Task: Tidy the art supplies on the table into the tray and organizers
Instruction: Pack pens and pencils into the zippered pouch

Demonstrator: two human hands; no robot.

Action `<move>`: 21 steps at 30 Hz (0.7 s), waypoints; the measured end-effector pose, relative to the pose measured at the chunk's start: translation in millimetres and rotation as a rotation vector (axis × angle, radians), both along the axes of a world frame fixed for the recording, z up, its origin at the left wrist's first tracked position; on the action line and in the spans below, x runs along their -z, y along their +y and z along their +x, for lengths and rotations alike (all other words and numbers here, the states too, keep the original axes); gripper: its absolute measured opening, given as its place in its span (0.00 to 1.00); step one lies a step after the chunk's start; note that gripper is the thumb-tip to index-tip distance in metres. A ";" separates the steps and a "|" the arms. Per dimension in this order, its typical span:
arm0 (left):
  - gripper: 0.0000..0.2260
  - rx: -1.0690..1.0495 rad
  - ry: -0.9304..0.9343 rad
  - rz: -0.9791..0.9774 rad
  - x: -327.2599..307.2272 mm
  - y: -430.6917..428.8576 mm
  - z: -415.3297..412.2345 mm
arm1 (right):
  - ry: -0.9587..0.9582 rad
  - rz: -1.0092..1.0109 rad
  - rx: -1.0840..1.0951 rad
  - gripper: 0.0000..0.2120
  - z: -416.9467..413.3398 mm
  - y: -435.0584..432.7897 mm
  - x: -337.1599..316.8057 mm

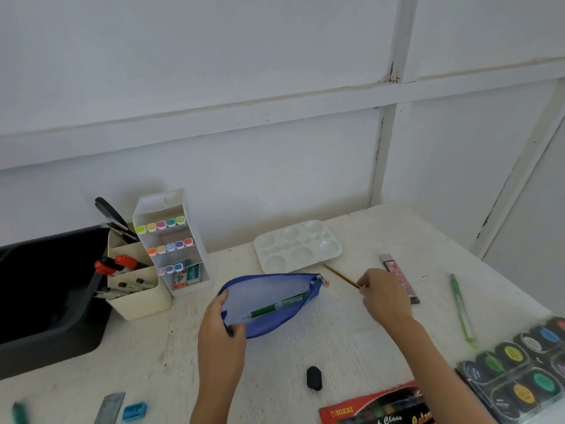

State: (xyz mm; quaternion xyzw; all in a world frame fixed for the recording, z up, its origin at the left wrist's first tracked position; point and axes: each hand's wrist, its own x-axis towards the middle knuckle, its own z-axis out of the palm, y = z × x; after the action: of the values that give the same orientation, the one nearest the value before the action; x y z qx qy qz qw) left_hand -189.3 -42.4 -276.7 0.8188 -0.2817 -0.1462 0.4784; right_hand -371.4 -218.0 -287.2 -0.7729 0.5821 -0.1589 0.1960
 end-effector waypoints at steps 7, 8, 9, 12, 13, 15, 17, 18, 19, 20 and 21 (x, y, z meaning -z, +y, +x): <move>0.25 0.067 -0.005 -0.019 -1.6 -15.0 -17.7 | -1.143 0.125 -0.199 0.11 -6.3 32.3 -74.4; 0.25 0.084 -0.006 -0.018 -2.6 -18.6 -23.2 | -1.241 0.180 -0.292 0.10 0.6 38.0 -80.2; 0.25 0.098 -0.003 -0.019 -3.5 -22.5 -29.0 | -1.270 0.222 -0.369 0.09 7.4 43.2 -81.5; 0.25 0.105 -0.006 -0.032 -4.7 -31.3 -44.6 | -0.957 0.171 -0.463 0.12 20.5 46.3 -57.4; 0.25 0.100 -0.009 -0.038 -4.4 -32.9 -47.8 | -0.778 0.100 -0.465 0.13 19.6 43.4 -44.3; 0.25 0.091 -0.009 -0.051 -3.3 -33.9 -50.9 | -0.513 -0.079 -0.467 0.13 12.2 36.6 -25.0; 0.25 0.092 -0.002 -0.053 -2.2 -33.5 -50.5 | -0.507 -0.260 -0.464 0.13 2.3 29.3 -18.8; 0.25 0.096 0.006 -0.053 -2.1 -33.4 -50.2 | -0.548 -0.318 -0.436 0.14 -2.7 25.0 -19.3; 0.25 0.100 0.012 -0.054 -2.0 -33.5 -50.1 | -0.571 -0.365 -0.375 0.15 -7.5 19.3 -19.7; 0.25 0.103 0.016 -0.056 -2.0 -33.8 -50.0 | -0.564 -0.401 -0.280 0.15 -12.3 12.1 -18.7; 0.25 0.104 0.017 -0.056 -2.6 -34.4 -50.4 | -0.525 -0.410 -0.160 0.14 -17.0 3.7 -17.1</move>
State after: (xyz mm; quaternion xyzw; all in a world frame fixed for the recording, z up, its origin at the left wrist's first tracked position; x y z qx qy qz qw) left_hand -239.7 -76.8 -274.1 0.7879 -0.3239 -0.1701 0.4954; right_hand -388.5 -214.3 -270.1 -0.7723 0.4054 -0.4501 0.1916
